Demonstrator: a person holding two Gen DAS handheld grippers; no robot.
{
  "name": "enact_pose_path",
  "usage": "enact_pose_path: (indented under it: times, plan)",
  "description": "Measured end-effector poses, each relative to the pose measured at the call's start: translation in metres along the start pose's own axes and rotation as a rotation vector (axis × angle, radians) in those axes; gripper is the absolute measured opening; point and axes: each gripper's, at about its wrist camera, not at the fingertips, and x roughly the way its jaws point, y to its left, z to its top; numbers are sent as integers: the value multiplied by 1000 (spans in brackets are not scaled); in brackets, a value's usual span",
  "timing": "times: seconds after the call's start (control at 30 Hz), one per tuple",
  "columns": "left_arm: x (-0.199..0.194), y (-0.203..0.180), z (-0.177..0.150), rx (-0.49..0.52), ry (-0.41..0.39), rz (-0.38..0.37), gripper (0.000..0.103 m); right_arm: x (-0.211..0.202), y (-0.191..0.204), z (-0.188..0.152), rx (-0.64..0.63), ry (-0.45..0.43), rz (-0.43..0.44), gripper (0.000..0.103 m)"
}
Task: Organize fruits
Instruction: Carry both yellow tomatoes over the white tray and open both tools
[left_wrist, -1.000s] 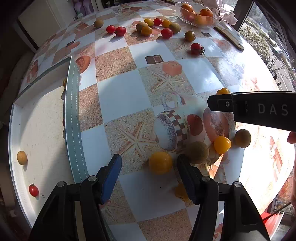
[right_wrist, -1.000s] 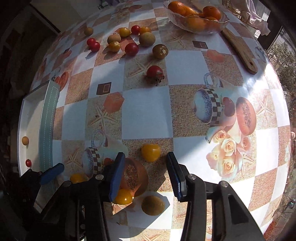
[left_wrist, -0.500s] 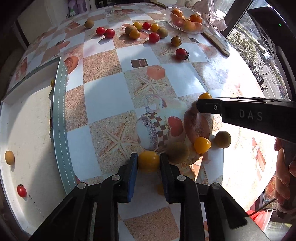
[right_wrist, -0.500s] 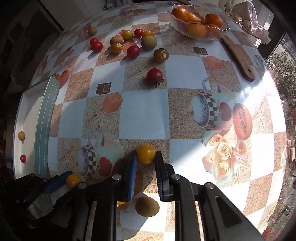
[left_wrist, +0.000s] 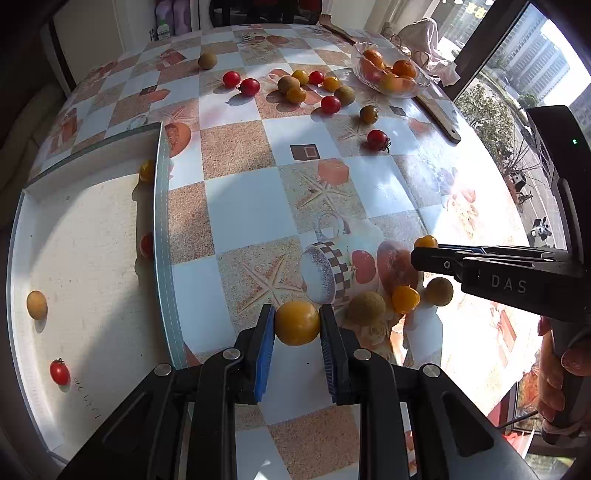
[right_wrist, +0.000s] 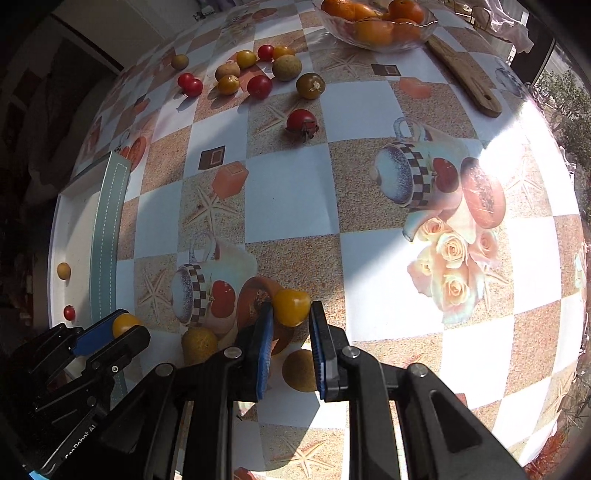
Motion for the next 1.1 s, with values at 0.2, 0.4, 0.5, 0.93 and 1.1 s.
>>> enact_pose_path:
  times: [0.2,0.4,0.5,0.93,1.1]
  plan:
    - [-11,14,0,-33,-23,12,26,-1,18,6,-23,1,9,21]
    - [-25,42,-1,-90,-59,43,26,-3,49,16,-77,-7,35,21]
    - [-31,59,0,-124,-79,66,26,-2,69,21,-112,-11,50,21]
    - [-39,148,-4,-279,-121,185,26,13,157,42,-250,-2,120,21]
    - [-40,178,10,-324,-152,212,26,24,189,53,-284,6,146,21]
